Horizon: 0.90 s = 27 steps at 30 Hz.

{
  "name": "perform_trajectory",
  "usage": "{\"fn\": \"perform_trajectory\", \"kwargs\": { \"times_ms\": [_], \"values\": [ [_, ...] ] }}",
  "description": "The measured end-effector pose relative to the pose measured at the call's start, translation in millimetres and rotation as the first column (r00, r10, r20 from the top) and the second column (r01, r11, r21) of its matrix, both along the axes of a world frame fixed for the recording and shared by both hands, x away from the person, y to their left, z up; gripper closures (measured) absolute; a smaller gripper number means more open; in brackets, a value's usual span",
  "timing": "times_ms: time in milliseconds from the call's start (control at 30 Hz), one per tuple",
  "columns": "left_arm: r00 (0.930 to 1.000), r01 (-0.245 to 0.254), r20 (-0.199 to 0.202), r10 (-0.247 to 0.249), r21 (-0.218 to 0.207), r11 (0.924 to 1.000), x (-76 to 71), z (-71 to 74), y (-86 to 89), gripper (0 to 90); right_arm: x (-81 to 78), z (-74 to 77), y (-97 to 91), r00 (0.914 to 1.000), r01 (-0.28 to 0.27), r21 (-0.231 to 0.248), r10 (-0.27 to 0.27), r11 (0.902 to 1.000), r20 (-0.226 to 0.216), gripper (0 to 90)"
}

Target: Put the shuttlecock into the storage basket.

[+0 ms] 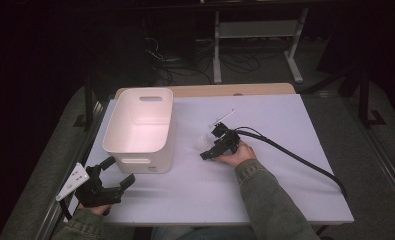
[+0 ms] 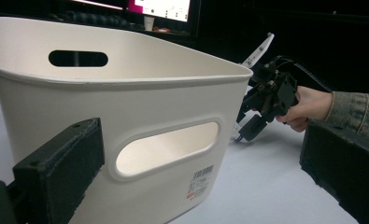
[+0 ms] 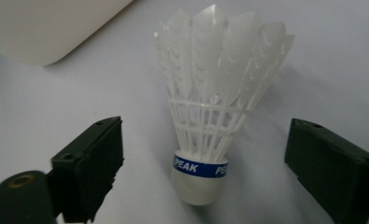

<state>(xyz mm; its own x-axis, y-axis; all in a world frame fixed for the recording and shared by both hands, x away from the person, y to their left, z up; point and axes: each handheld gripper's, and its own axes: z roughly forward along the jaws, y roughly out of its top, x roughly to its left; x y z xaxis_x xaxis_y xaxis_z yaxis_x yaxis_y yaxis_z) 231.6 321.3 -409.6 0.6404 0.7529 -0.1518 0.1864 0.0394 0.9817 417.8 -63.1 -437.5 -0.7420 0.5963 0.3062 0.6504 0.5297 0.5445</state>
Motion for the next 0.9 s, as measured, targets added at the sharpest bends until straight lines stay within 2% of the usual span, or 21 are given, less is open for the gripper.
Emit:
{"fn": "perform_trajectory", "kwargs": {
  "times_ms": [33,133,200,233,333,533,600,767,900],
  "values": [
    [1.0000,-0.001,0.000,0.001,0.000,1.0000,0.0,0.1,0.1,0.0,-0.4,0.7,-0.2,0.9999,-0.008,0.007,0.008,0.9999,-0.007,15.0],
    [1.0000,-0.003,-0.001,0.003,-0.005,1.0000,0.0,0.1,0.0,0.0,-2.5,1.4,0.3,1.0000,0.002,-0.013,-0.002,0.9999,0.005,22.0],
    [1.0000,-0.002,0.000,0.002,0.003,1.0000,0.0,0.2,0.3,0.0,-3.5,1.2,0.2,1.0000,-0.003,-0.016,0.003,0.9999,-0.001,28.0],
    [1.0000,-0.002,0.000,0.002,0.003,1.0000,0.0,0.2,0.2,0.0,-4.1,1.6,0.2,0.9999,0.010,-0.025,-0.010,0.9996,0.011,32.2],
    [1.0000,-0.004,0.000,0.004,-0.002,1.0000,-0.1,0.2,0.0,0.0,-3.4,2.5,-1.0,0.9998,0.018,-0.026,-0.018,0.9995,0.002,41.1],
    [1.0000,-0.004,-0.001,0.004,-0.001,1.0000,-0.1,0.1,0.1,0.0,-1.7,3.2,-2.3,0.9989,0.047,-0.045,-0.047,0.9979,0.001,51.7],
    [1.0000,-0.004,-0.001,0.004,-0.001,1.0000,-0.1,0.2,0.2,0.0,-1.7,3.4,-3.0,0.9993,0.034,-0.035,-0.035,0.9988,-0.013,58.2],
    [1.0000,-0.004,0.000,0.004,0.002,1.0000,-0.1,0.1,0.2,0.0,-3.9,4.4,-2.7,0.9998,0.018,-0.037,-0.018,0.9991,-0.004,63.1],
    [1.0000,-0.002,0.000,0.002,0.000,1.0000,0.1,0.0,0.1,0.0,-3.3,7.3,-4.0,0.9999,0.011,-0.023,-0.011,0.9997,-0.004,63.3]
  ]
}}
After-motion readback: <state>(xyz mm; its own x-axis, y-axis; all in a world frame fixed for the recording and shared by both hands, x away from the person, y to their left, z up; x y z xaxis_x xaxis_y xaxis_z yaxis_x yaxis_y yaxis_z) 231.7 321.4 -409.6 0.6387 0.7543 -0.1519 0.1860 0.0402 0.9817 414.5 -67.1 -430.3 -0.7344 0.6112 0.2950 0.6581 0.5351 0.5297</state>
